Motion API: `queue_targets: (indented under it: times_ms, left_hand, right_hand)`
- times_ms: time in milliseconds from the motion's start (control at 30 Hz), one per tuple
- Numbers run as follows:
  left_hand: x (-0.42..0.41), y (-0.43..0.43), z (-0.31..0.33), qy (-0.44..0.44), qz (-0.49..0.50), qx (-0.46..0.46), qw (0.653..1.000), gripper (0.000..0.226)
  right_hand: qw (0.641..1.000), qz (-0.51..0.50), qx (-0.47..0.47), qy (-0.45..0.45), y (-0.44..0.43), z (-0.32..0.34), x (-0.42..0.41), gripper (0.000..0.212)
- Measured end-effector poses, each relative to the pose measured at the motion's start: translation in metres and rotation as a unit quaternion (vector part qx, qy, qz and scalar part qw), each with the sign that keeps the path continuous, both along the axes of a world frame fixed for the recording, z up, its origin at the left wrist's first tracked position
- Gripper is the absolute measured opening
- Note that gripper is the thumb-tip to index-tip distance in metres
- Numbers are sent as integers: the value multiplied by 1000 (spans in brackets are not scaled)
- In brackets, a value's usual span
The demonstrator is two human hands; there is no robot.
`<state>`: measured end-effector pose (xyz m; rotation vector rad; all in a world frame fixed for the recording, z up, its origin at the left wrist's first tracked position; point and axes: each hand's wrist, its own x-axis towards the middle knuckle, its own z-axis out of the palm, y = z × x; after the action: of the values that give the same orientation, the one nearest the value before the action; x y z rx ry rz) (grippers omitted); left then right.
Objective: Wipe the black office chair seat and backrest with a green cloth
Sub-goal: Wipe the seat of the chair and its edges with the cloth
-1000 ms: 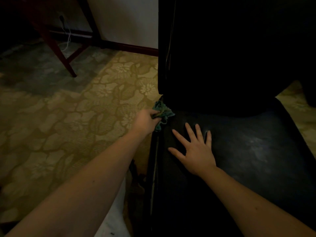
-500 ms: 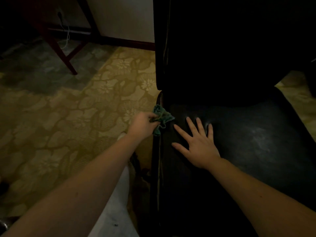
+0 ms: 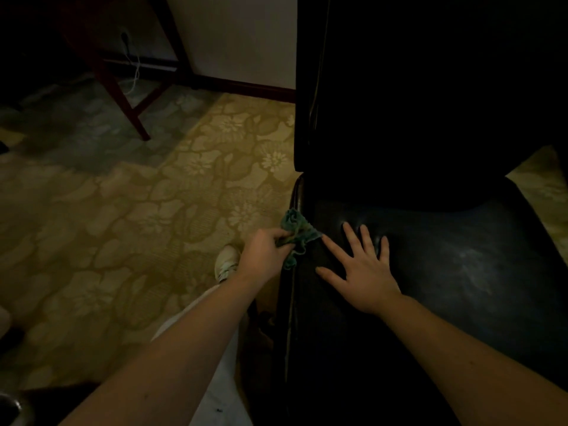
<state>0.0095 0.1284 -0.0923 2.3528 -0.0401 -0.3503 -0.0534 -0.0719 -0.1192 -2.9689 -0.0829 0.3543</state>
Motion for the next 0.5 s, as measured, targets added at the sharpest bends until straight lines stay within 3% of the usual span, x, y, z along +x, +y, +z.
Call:
queue_targets:
  times_ms: [333,500]
  left_hand:
    - [45,-15,17,-43,-95,81,991,36]
    - [59,-21,15,-34,-74,63,995,36]
  right_hand:
    - [999,-10,2,-33,3,-2,-3,69]
    - [999,-21,1,-33,5,-3,2,70]
